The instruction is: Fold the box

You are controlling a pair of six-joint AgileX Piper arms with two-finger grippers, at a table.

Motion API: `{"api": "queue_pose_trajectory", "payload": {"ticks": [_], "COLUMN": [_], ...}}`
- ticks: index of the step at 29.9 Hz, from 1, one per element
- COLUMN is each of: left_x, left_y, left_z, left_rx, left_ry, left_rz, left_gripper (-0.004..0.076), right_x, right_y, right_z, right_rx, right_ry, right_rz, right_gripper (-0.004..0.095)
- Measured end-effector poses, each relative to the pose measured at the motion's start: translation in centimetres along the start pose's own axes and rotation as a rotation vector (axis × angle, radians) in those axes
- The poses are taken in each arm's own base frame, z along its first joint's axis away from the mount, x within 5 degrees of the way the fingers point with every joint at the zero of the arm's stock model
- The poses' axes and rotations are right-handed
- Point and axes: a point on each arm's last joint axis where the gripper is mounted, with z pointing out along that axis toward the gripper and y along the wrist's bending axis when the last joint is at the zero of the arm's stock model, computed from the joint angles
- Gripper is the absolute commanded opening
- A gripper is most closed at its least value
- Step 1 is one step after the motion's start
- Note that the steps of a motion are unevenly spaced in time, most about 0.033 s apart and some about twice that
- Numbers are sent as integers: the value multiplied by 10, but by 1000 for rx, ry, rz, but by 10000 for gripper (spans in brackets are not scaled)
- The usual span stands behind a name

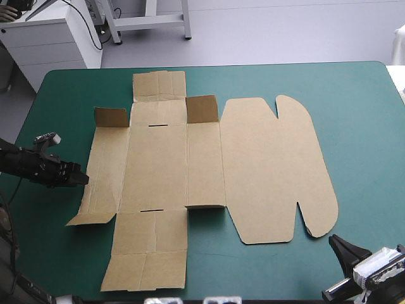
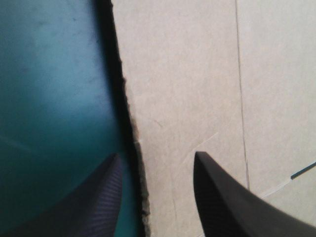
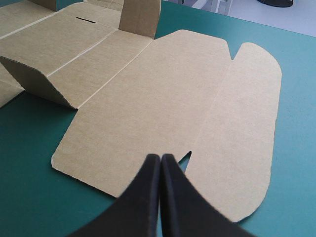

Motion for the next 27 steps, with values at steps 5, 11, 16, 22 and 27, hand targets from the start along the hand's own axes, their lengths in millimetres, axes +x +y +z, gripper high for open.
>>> {"api": "queue_pose_trajectory", "payload": {"ticks": [5, 11, 16, 22, 27], "left_x": [-2, -7, -8, -7, -8], "left_y": [9, 15, 16, 4, -18], "left_z": [14, 27, 31, 45, 61], "left_rx": [51, 122, 168, 221, 257], "left_ry": [3, -19, -38, -22, 37], "left_rz": [-44, -104, -154, -188, -158], "left_gripper": [372, 372, 371, 368, 263], "right_x": [0, 0, 0, 0, 0], "right_y": [0, 0, 0, 0, 0], "right_z": [0, 0, 0, 0, 0], "right_rx": [0, 0, 0, 1, 1], "right_ry": [-1, -1, -1, -1, -1], "right_rz": [0, 0, 0, -1, -1], "right_gripper": [-19, -18, -20, -18, -20]}}
